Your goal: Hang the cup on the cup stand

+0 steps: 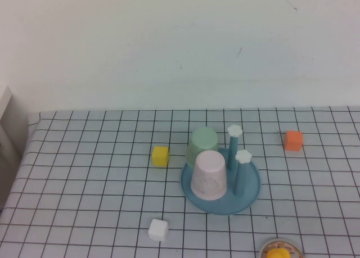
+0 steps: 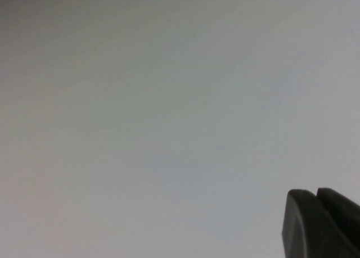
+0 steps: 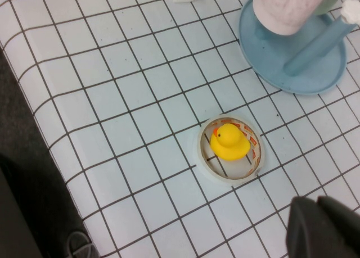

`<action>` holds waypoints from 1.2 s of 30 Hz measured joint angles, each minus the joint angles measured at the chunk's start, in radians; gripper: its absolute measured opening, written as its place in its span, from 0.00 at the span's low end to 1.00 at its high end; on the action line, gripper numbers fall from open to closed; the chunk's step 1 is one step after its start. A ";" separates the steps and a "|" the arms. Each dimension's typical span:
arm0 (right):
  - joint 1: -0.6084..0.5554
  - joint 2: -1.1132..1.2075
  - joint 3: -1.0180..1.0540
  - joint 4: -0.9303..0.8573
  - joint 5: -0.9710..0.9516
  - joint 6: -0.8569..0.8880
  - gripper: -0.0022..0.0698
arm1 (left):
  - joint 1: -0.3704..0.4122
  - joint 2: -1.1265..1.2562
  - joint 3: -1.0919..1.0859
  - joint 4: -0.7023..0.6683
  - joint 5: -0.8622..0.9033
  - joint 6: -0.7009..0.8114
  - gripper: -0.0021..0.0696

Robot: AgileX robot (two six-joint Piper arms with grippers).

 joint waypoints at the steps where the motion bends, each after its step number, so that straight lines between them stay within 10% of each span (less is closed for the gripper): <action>1: 0.000 0.000 0.000 0.000 0.000 0.000 0.03 | 0.000 0.000 0.007 0.002 0.016 0.000 0.03; 21: 0.000 0.000 0.000 0.000 0.002 0.000 0.03 | 0.036 -0.094 0.269 0.022 0.662 0.000 0.03; 36: 0.000 0.000 0.000 0.000 0.004 0.000 0.03 | 0.197 -0.363 0.568 0.080 0.629 -0.046 0.03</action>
